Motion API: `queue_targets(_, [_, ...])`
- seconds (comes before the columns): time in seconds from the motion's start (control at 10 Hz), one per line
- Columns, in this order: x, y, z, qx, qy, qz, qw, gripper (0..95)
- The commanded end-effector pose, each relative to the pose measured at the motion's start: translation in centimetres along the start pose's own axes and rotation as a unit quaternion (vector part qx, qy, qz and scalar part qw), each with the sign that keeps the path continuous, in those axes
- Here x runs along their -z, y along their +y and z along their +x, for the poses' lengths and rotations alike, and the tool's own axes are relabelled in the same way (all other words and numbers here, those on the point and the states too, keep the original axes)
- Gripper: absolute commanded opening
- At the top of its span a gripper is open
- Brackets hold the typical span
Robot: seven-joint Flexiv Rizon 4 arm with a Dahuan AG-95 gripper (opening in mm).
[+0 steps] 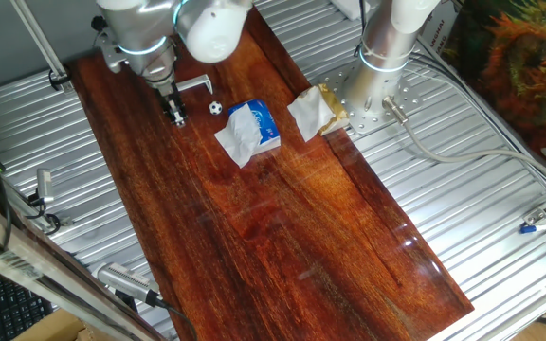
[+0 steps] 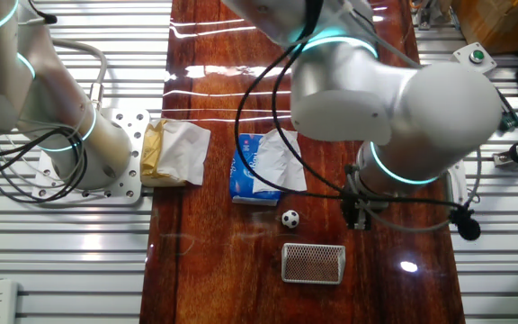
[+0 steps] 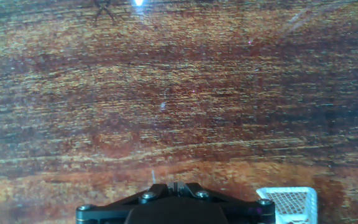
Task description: Push the soccer ball into the goal
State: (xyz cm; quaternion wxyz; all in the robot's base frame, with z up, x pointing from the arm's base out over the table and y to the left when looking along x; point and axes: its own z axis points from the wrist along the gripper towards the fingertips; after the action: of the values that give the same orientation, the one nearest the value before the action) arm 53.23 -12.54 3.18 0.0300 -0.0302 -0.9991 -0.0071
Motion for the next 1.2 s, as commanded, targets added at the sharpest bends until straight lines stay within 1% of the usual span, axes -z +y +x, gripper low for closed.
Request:
queue_targets(0.1, [-0.96,0.71,-1.40,-0.013,-0.004,0.002,0.9999,0.0])
queue_targets(0.2, [-1.07,0.82,-1.57,-0.004,-0.015,0.011,0.9998,0.0])
queue_targets(0.3, [-1.08,0.84,-1.59,0.025,-0.027,0.038,0.9986,0.0])
queue_targets(0.4, [-1.07,0.84,-1.59,0.034,-0.029,0.047,0.9979,0.0])
queue_targets(0.8, [-1.07,0.84,-1.59,0.040,-0.027,0.043,0.9979,0.0])
queue_targets(0.9, [-1.07,0.84,-1.59,0.043,-0.024,0.038,0.9981,0.0])
queue_targets(1.1, [-1.07,0.84,-1.59,0.063,-0.034,0.035,0.9968,0.0])
queue_targets(1.2, [-1.07,0.84,-1.59,0.075,-0.034,0.032,0.9961,0.0])
